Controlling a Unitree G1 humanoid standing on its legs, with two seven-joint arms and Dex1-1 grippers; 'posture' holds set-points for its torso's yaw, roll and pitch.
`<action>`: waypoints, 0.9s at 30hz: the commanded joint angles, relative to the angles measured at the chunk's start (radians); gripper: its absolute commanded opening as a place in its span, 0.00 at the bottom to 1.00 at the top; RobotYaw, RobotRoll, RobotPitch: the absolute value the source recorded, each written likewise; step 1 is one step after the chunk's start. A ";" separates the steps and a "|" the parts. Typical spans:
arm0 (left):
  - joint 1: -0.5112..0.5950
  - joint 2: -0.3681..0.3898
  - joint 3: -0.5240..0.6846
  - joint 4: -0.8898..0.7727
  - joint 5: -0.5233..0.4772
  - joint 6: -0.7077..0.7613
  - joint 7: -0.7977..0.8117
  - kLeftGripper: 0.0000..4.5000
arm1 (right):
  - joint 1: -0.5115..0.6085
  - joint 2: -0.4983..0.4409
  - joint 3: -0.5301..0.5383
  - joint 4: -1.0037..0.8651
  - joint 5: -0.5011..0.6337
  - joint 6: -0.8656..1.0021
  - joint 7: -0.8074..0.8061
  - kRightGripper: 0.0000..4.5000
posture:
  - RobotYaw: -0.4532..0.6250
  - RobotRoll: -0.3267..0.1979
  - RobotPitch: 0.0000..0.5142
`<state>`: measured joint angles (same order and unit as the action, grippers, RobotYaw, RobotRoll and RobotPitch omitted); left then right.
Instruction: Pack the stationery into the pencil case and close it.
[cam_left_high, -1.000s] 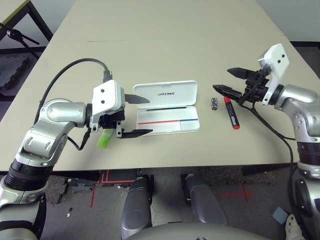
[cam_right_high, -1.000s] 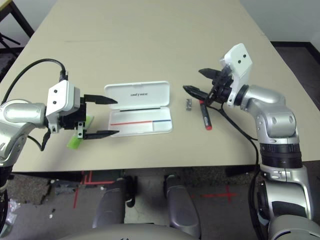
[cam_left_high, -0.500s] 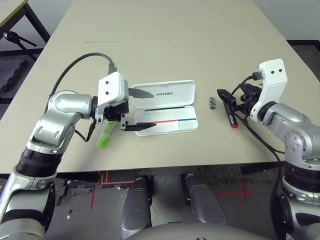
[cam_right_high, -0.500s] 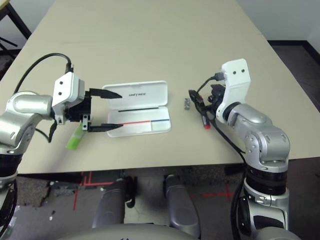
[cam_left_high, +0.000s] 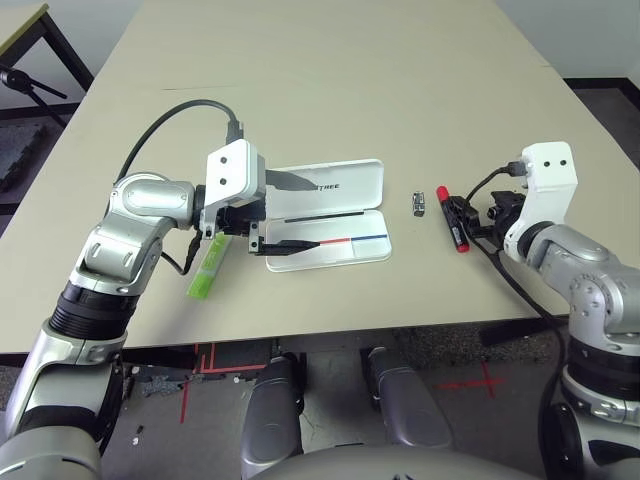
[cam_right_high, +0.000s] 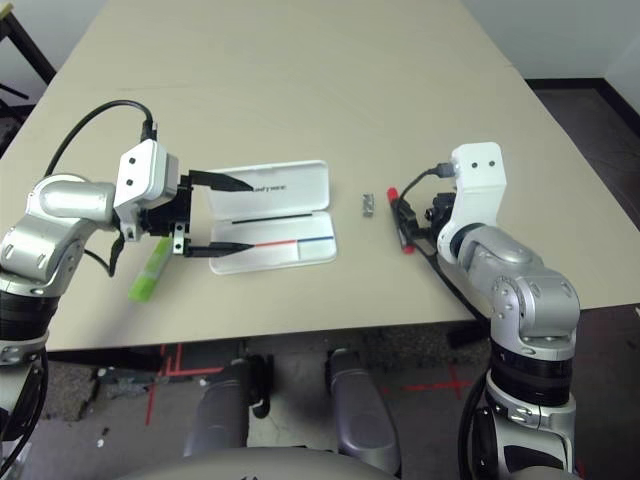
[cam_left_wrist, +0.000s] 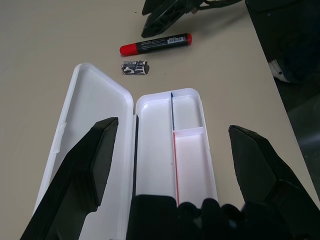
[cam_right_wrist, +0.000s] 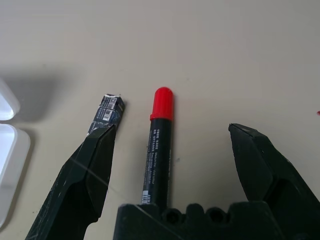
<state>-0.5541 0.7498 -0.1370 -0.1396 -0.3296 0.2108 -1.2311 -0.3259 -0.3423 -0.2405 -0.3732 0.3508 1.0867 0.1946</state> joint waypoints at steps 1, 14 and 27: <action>0.005 0.015 0.001 -0.019 0.003 0.006 -0.011 0.99 | 0.005 0.011 0.017 0.045 -0.008 -0.020 -0.006 1.00 | 0.17 0.62 0.34; 0.006 0.039 0.000 -0.093 -0.013 0.064 -0.012 1.00 | -0.005 -0.004 0.038 0.146 -0.019 -0.083 0.005 0.44 | 0.19 0.62 0.35; 0.017 0.055 0.015 -0.109 -0.008 0.075 -0.002 1.00 | -0.049 -0.119 0.059 0.155 -0.017 -0.149 0.112 0.10 | 0.21 0.62 0.34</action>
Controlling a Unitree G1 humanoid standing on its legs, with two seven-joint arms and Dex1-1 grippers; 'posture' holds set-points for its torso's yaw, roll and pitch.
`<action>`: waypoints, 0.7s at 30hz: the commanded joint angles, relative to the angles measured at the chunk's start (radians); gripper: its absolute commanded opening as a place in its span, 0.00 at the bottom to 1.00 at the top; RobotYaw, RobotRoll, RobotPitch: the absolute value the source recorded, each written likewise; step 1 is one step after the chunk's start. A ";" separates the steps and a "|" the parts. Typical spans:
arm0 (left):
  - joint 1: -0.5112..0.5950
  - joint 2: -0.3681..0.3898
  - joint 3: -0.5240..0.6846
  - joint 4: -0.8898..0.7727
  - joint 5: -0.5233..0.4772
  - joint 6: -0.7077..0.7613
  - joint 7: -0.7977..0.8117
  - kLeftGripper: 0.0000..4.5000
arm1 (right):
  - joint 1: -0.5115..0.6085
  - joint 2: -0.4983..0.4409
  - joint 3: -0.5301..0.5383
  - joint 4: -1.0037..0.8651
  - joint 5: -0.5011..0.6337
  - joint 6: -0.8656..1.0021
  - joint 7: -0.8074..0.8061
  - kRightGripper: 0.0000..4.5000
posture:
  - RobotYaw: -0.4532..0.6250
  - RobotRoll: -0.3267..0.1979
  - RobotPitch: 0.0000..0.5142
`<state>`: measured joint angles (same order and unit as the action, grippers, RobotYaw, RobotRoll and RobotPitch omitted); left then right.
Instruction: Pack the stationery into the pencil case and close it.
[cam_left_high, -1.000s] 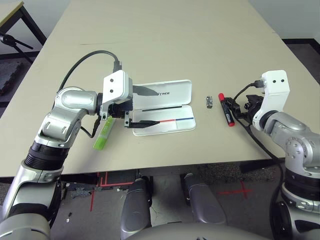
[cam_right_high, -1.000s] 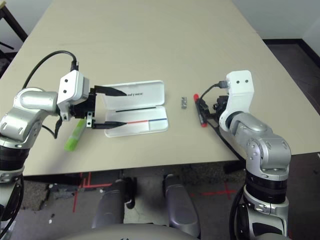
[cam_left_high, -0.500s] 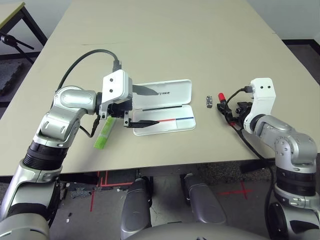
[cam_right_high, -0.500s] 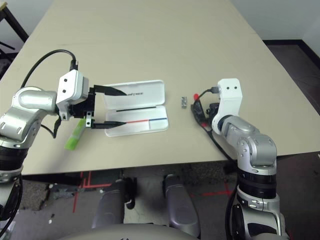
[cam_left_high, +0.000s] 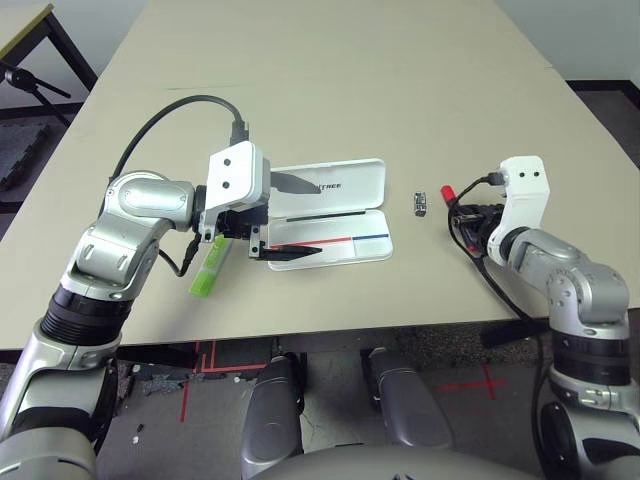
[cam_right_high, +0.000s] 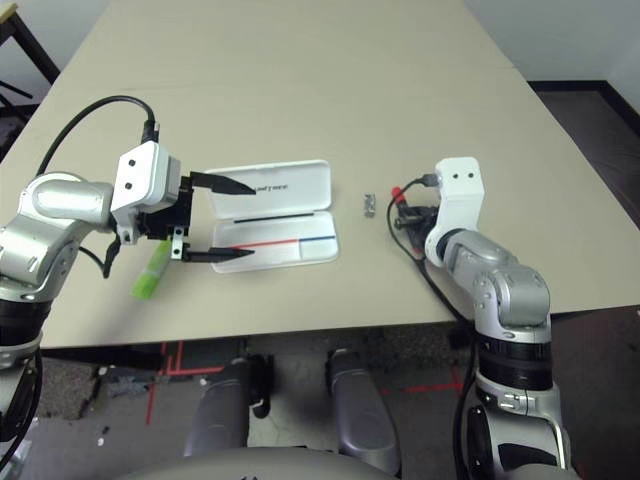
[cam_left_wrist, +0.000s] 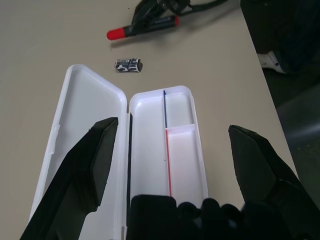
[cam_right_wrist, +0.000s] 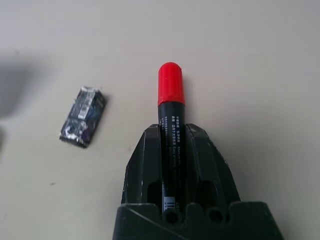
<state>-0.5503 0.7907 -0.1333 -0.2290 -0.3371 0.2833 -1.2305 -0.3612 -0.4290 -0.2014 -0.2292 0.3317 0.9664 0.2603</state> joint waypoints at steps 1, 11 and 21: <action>0.015 0.016 0.013 -0.020 -0.001 0.003 -0.001 1.00 | -0.019 -0.045 0.022 0.012 0.002 -0.034 0.059 0.10 | 0.21 0.62 0.34; 0.057 0.050 0.045 -0.035 0.003 0.013 0.023 1.00 | -0.118 -0.325 0.148 0.049 0.005 -0.166 0.420 0.10 | 0.25 0.62 0.33; 0.116 0.079 0.077 -0.073 0.001 0.032 0.058 1.00 | -0.234 -0.395 0.320 0.029 0.012 -0.289 0.732 0.10 | 0.29 0.62 0.34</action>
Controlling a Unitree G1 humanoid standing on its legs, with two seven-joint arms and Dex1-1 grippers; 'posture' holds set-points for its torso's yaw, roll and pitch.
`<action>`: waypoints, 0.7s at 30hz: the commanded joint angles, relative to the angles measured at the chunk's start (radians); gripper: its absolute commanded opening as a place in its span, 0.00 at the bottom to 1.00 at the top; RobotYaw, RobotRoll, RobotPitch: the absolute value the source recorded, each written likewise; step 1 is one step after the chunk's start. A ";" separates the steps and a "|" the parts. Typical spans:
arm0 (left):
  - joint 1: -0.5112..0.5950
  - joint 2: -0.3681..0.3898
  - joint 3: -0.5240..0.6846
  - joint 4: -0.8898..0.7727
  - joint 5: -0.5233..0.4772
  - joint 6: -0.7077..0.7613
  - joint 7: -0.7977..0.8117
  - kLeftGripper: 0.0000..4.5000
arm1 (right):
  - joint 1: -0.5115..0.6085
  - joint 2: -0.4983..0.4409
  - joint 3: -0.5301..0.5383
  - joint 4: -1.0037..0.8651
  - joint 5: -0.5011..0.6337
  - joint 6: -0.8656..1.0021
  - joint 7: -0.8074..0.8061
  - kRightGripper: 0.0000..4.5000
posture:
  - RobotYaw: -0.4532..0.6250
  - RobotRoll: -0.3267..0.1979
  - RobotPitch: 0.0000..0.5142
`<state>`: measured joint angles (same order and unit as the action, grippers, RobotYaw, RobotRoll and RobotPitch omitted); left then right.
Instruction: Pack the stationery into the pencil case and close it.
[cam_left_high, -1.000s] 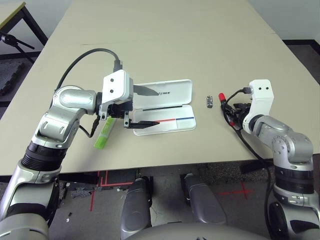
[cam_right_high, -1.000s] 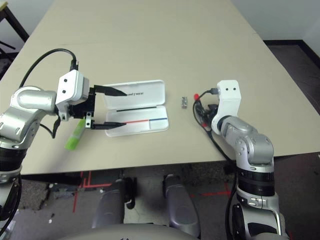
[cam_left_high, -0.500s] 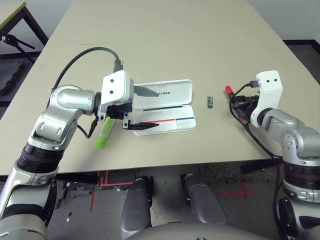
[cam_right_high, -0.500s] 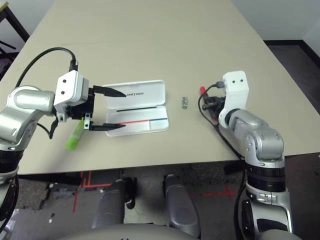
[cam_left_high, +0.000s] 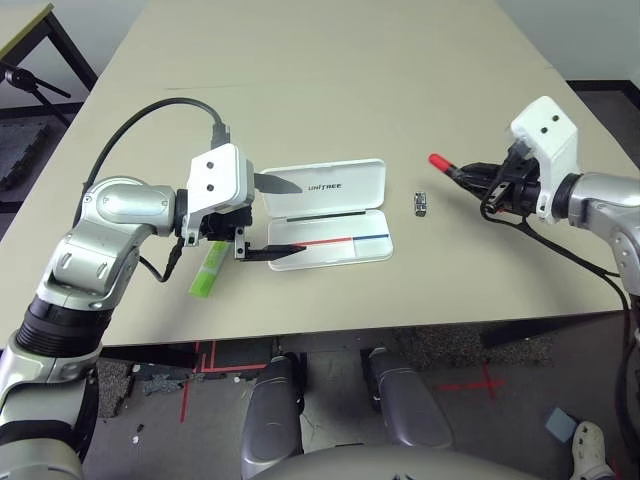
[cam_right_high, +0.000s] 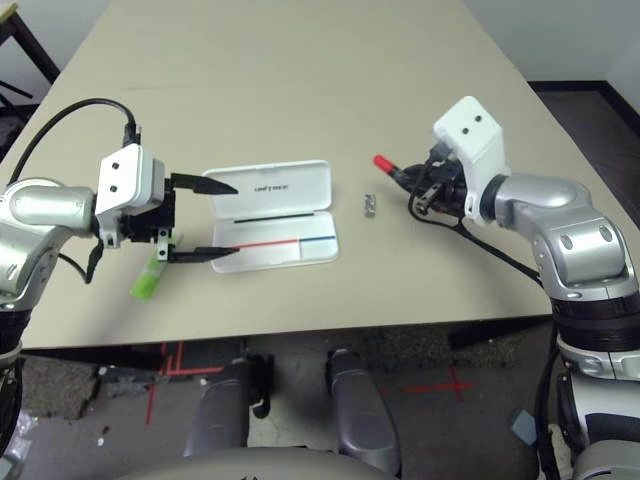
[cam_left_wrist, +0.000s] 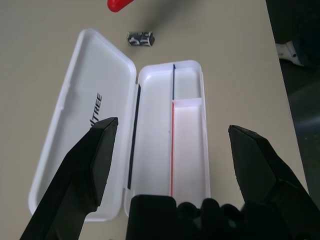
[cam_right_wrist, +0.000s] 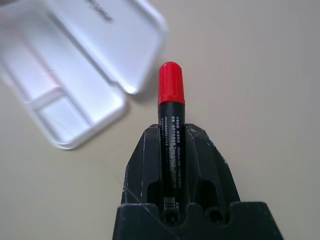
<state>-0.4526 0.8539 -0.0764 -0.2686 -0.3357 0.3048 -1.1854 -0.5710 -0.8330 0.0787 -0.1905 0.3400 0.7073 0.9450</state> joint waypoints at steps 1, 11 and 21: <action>0.028 0.016 0.025 -0.042 -0.001 0.015 0.022 1.00 | -0.035 0.032 0.054 -0.009 0.004 -0.045 0.053 0.10 | 0.30 0.62 0.34; 0.101 0.028 0.056 -0.121 -0.002 0.051 0.081 1.00 | -0.098 0.161 0.174 0.036 -0.071 -0.136 0.070 0.10 | 0.35 0.62 0.35; 0.126 0.029 0.060 -0.170 -0.011 0.090 0.112 1.00 | -0.152 0.231 0.268 0.141 -0.176 -0.289 0.129 0.10 | 0.37 0.62 0.36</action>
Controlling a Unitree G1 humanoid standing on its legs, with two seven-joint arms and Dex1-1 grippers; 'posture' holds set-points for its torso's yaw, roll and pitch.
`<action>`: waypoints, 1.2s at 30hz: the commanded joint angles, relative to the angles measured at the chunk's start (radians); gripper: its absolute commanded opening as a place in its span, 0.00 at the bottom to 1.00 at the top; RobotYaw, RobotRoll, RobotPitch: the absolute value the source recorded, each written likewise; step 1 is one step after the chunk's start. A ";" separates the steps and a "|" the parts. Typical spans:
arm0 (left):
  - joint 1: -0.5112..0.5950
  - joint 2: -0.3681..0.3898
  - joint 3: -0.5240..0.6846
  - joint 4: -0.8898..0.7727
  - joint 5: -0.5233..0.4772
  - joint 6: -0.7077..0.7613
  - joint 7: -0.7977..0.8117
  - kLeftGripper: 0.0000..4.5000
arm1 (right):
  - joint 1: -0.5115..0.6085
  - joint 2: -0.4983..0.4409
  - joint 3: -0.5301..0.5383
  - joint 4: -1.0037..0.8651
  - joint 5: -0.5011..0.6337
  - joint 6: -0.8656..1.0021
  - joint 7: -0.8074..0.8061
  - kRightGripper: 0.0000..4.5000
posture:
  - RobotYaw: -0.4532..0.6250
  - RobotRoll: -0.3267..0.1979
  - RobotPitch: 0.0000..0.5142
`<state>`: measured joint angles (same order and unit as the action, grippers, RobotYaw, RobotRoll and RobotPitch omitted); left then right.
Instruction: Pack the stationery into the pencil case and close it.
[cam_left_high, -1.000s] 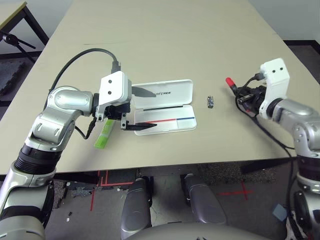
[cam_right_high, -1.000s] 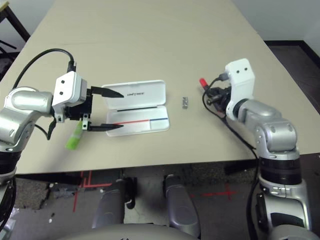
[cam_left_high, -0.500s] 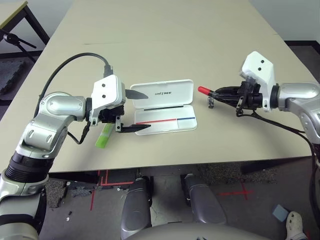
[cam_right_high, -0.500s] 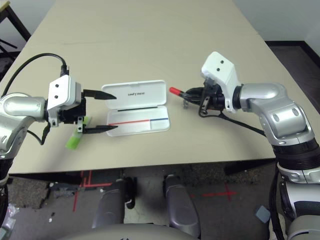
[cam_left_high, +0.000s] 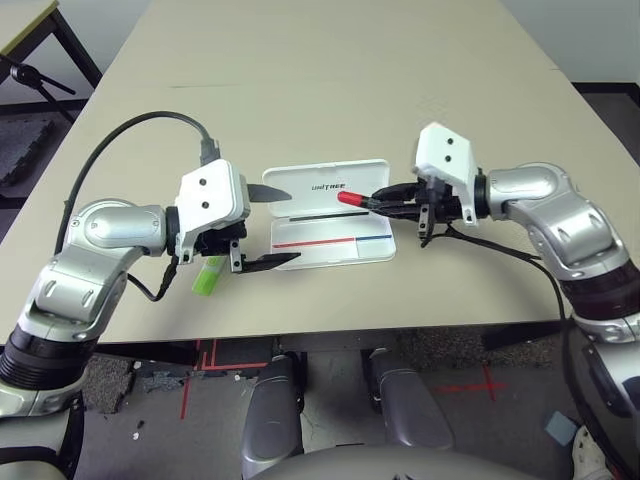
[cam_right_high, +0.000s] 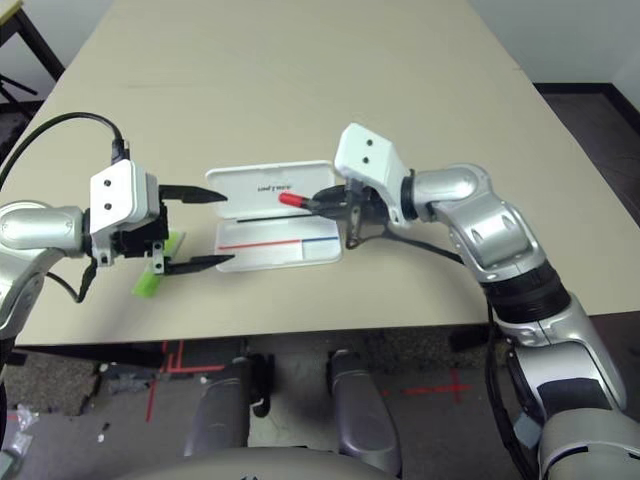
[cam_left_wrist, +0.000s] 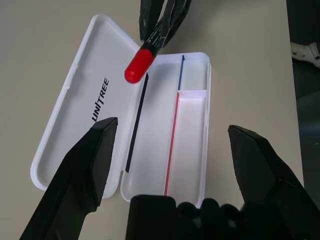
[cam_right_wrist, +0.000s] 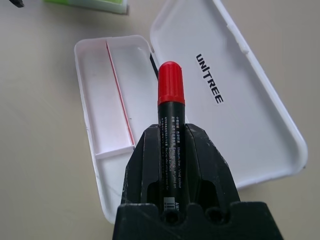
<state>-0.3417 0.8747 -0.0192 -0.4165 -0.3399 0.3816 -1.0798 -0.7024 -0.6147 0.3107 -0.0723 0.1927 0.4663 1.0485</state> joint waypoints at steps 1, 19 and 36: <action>0.017 0.008 0.002 -0.026 -0.006 0.016 0.011 1.00 | -0.028 0.023 0.047 0.041 -0.042 -0.072 0.033 0.10 | 0.37 0.62 0.36; 0.046 0.008 0.005 -0.072 -0.008 0.051 0.055 1.00 | -0.070 0.119 0.094 0.224 -0.162 -0.306 0.109 0.10 | 0.39 0.62 0.37; 0.057 0.009 0.005 -0.043 0.008 0.028 0.055 1.00 | -0.048 0.172 0.074 0.218 -0.179 -0.295 0.090 0.48 | 0.39 0.62 0.36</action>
<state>-0.3013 0.8750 -0.0179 -0.4607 -0.3364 0.4179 -1.0239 -0.7590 -0.4466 0.3920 0.1606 0.0020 0.1572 1.1419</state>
